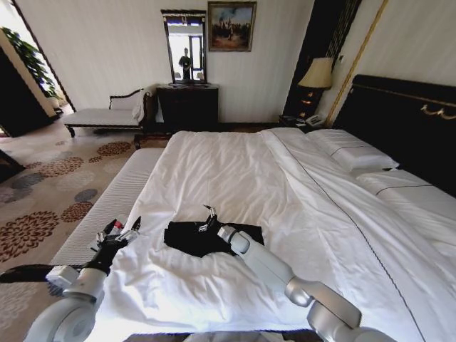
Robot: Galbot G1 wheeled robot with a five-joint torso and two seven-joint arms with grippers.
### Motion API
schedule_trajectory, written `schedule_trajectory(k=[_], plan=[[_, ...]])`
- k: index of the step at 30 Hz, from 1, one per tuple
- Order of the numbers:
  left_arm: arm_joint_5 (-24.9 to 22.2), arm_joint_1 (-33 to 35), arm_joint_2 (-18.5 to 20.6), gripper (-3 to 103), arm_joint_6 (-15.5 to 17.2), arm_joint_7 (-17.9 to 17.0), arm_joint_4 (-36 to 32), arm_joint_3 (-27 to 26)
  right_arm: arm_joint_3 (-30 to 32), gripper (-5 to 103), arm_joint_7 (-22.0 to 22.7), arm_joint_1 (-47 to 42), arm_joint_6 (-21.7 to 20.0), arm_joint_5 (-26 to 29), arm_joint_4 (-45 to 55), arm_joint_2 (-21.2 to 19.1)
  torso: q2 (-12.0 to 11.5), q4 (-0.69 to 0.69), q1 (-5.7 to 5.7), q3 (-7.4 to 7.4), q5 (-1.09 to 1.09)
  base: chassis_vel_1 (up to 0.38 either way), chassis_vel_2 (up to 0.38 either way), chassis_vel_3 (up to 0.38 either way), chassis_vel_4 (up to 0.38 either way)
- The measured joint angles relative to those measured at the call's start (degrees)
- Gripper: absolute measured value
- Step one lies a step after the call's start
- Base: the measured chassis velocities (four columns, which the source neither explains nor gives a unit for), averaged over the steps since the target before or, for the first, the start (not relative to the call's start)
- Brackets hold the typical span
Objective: Fold the clothes on the bed.
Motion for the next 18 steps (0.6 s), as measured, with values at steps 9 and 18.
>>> schedule_trajectory(k=[9,18], plan=[[-2.4,0.5,0.1,100,-0.1,0.6,1.0,-2.3,-8.2,100,0.1,-2.6,1.4,-1.6,9.2,-4.7,0.0,-0.01,0.0,0.0,0.0,0.0,0.0,0.0,0.0],[-2.8,0.6,-0.6,100,-0.5,1.1,1.8,-2.6,-11.0,100,1.1,-0.9,-1.7,4.9,18.0,-5.3,0.0,-0.01,-0.02,-0.01,0.0,0.0,0.0,0.0,0.0]])
